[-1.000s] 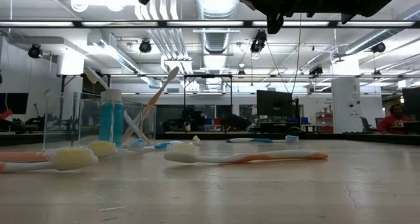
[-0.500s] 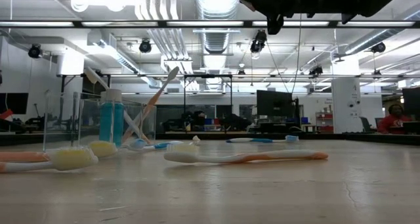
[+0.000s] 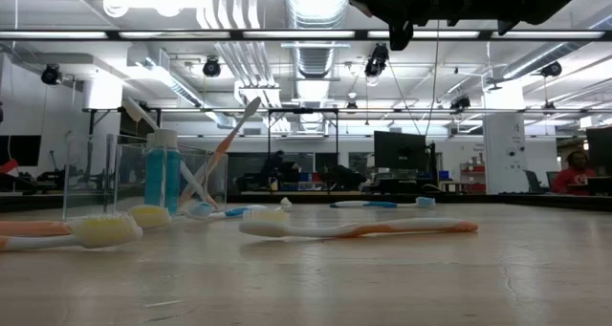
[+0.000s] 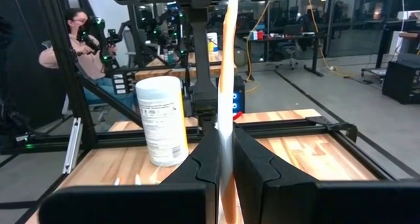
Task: Pick & Place toothbrushing station
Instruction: Put the orange toothbrush into the transparent organizer
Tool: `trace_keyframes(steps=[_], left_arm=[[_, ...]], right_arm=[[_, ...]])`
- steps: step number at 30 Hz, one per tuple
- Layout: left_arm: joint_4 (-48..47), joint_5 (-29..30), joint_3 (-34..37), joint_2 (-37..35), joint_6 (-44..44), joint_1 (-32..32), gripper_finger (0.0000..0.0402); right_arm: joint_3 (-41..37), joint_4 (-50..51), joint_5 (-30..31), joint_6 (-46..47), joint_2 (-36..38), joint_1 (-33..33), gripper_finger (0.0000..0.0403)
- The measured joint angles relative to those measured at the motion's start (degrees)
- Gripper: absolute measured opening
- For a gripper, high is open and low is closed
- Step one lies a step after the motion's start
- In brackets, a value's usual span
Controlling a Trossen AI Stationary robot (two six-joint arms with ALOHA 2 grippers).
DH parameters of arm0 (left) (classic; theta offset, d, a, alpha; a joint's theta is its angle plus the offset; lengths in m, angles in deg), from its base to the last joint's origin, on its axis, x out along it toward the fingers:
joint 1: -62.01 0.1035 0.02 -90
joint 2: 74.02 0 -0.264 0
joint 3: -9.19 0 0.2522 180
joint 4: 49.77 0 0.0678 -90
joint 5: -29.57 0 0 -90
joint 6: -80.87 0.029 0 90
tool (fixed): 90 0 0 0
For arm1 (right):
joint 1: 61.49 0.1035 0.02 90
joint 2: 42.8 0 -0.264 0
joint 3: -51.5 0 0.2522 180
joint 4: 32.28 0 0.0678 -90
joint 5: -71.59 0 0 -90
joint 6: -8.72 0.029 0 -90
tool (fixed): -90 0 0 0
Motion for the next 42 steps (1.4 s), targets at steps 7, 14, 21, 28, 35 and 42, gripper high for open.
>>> trace_keyframes(steps=[7, 14, 21, 28, 35, 42], left_arm=[[0.0, 0.0, 0.0, 1.4, -0.2, 0.0, 0.0213], [2.5, 0.0, 0.0, 4.0, 0.6, 0.2, 0.0213], [2.5, 0.4, 0.0, 3.1, 1.3, 0.2, 0.0213], [2.4, 0.5, 0.0, 3.0, 2.0, 0.3, 0.0213], [0.7, 1.1, 0.0, 3.0, 1.9, 0.9, 0.0194], [0.7, 1.7, 0.0, 3.0, 1.9, 1.4, 0.0122]], right_arm=[[0.0, 0.0, 0.0, -0.3, 0.0, 0.0, 0.0018], [0.0, 0.7, 0.0, -0.2, 0.0, 0.0, 0.0018], [0.0, 0.7, 0.0, -0.2, 0.0, 0.0, 0.0018], [0.0, 0.7, 0.0, -0.4, 0.0, 0.0, 0.0018], [0.0, 0.7, 0.0, -0.4, 0.0, 0.0, 0.0018], [0.0, 0.7, 0.0, -0.4, 0.0, 0.0, 0.0018]])
